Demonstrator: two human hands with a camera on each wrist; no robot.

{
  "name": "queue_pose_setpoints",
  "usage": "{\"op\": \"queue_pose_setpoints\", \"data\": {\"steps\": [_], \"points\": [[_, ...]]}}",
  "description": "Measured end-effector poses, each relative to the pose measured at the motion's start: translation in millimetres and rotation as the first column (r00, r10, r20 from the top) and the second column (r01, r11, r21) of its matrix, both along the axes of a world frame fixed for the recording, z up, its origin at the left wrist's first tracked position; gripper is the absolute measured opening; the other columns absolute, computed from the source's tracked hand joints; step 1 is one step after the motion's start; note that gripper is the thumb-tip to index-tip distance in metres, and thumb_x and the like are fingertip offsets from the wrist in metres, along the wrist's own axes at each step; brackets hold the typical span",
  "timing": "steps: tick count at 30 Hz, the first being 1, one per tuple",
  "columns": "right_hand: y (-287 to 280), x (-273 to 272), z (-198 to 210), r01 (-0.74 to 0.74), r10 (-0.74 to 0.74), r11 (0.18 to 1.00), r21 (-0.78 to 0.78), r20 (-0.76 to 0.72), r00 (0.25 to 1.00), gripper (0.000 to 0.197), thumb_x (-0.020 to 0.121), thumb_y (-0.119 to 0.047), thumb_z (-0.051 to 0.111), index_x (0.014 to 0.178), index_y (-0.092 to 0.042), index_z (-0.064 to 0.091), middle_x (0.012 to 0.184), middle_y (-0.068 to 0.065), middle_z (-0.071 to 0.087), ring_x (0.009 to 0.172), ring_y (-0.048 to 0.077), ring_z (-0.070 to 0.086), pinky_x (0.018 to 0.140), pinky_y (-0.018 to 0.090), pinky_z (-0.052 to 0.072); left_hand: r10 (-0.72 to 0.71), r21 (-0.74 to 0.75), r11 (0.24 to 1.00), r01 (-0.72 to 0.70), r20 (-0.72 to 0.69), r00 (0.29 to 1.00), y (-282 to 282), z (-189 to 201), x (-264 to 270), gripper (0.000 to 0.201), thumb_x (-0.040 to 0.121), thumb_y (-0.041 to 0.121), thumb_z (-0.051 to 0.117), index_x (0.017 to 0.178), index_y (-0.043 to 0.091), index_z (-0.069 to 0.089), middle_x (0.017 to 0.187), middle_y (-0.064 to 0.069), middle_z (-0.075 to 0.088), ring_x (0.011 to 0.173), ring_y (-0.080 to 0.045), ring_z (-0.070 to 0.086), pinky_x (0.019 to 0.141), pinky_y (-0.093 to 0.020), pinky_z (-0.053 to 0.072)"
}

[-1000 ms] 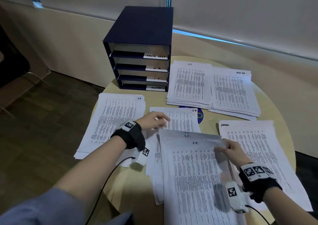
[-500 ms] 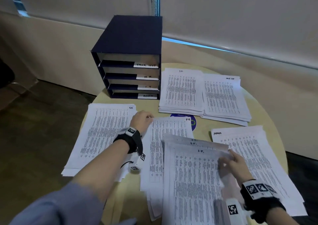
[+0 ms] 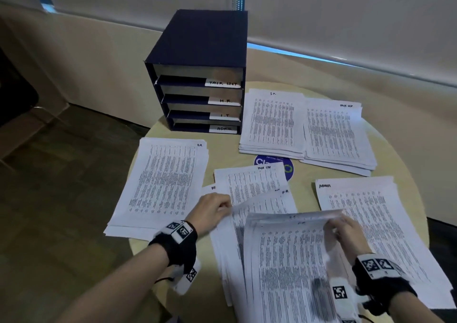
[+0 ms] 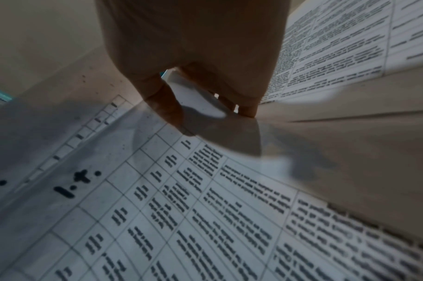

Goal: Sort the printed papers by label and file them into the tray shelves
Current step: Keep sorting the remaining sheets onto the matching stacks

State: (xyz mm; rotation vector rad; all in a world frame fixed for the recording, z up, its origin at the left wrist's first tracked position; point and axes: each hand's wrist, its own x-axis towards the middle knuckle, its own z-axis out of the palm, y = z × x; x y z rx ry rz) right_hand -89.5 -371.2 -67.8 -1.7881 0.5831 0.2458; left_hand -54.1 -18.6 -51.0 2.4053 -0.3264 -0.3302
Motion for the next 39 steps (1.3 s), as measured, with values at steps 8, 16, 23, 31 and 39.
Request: {"op": "queue_pose_setpoints", "data": {"steps": [8,16,23,31,39], "points": [[5,5,0,0.004,-0.004,1.000,-0.002,0.001,1.000,0.007,0.078,0.003,0.051,0.073,0.002,0.055,0.074,0.016,0.052,0.076,0.024,0.047,0.069,0.036,0.036,0.126,0.041,0.992,-0.122,-0.119,0.985,-8,0,24,0.046,0.088,0.030,0.062,0.129,0.026,0.041,0.133,0.004,0.040,0.122,-0.015,0.041,0.103,-0.034,0.037],[10,7,7,-0.005,0.004,1.000,0.010,0.028,1.000,0.006,0.078,0.003,0.052,0.073,0.002,0.055,0.068,0.015,0.052,0.068,0.022,0.048,0.062,0.032,0.035,0.290,-0.110,0.948,-0.299,-0.092,0.953,-7,10,67,0.027,0.094,0.011,0.054,0.118,0.017,0.064,0.120,0.002,0.060,0.099,-0.022,0.062,0.080,-0.026,0.048],[9,8,5,-0.001,0.000,1.000,0.029,0.032,0.999,0.012,0.078,0.002,0.054,0.067,-0.002,0.054,0.066,0.014,0.052,0.067,0.022,0.048,0.064,0.031,0.035,-0.110,-0.103,0.984,0.144,0.281,0.954,-14,14,1,0.017,0.091,0.011,0.061,0.102,0.015,0.074,0.095,0.006,0.064,0.084,-0.005,0.059,0.081,-0.015,0.044],[16,11,7,0.001,-0.002,1.000,0.022,0.026,1.000,0.020,0.079,0.005,0.052,0.062,-0.006,0.052,0.061,0.011,0.050,0.068,0.021,0.048,0.066,0.031,0.036,-0.114,-0.047,0.989,0.141,0.364,0.924,-6,10,-7,0.012,0.085,0.007,0.069,0.095,0.007,0.075,0.089,-0.003,0.073,0.082,-0.015,0.066,0.080,-0.019,0.046],[15,9,15,-0.045,0.043,0.998,0.047,0.038,0.998,0.015,0.080,0.001,0.056,0.068,-0.006,0.054,0.067,0.011,0.051,0.071,0.021,0.049,0.064,0.031,0.038,0.288,-0.212,0.937,-0.277,0.022,0.957,-12,17,22,0.015,0.078,0.013,0.075,0.069,0.020,0.066,0.065,-0.001,0.064,0.059,-0.010,0.051,0.059,-0.025,0.042]]}}
